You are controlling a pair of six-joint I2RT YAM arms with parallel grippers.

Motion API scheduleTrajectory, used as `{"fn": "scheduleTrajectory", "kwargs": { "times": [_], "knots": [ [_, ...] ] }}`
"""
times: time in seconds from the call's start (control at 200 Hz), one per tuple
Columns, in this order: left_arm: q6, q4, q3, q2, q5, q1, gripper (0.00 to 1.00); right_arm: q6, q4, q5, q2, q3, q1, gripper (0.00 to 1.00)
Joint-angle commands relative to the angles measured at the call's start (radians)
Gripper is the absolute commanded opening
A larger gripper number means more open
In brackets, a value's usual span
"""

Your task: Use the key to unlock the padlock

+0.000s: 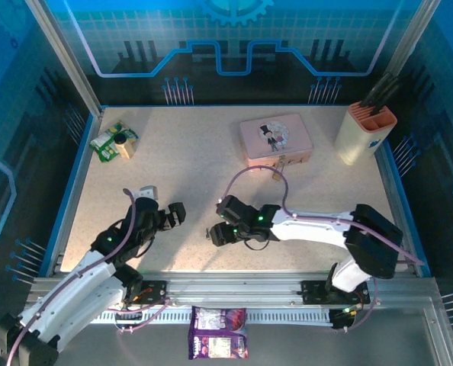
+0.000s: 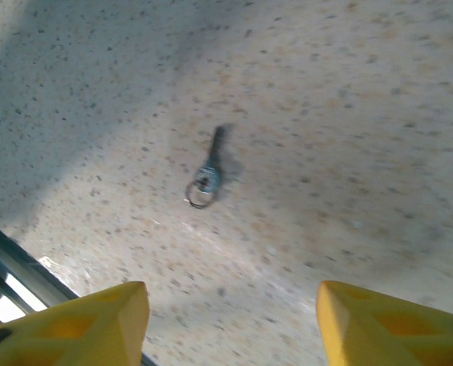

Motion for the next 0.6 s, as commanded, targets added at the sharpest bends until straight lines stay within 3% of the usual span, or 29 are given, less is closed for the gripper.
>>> {"fn": "scheduleTrajectory", "kwargs": {
  "times": [0.0, 0.59],
  "knots": [
    [0.026, -0.036, -0.032, -0.059, -0.064, -0.006, 0.99, 0.053, 0.016, -0.039, 0.072, 0.069, 0.012, 0.55],
    [0.038, -0.053, -0.091, -0.261, -0.038, -0.004, 0.99, 0.135, -0.111, 0.029, 0.304, 0.257, 0.035, 0.34]
  ]
}}
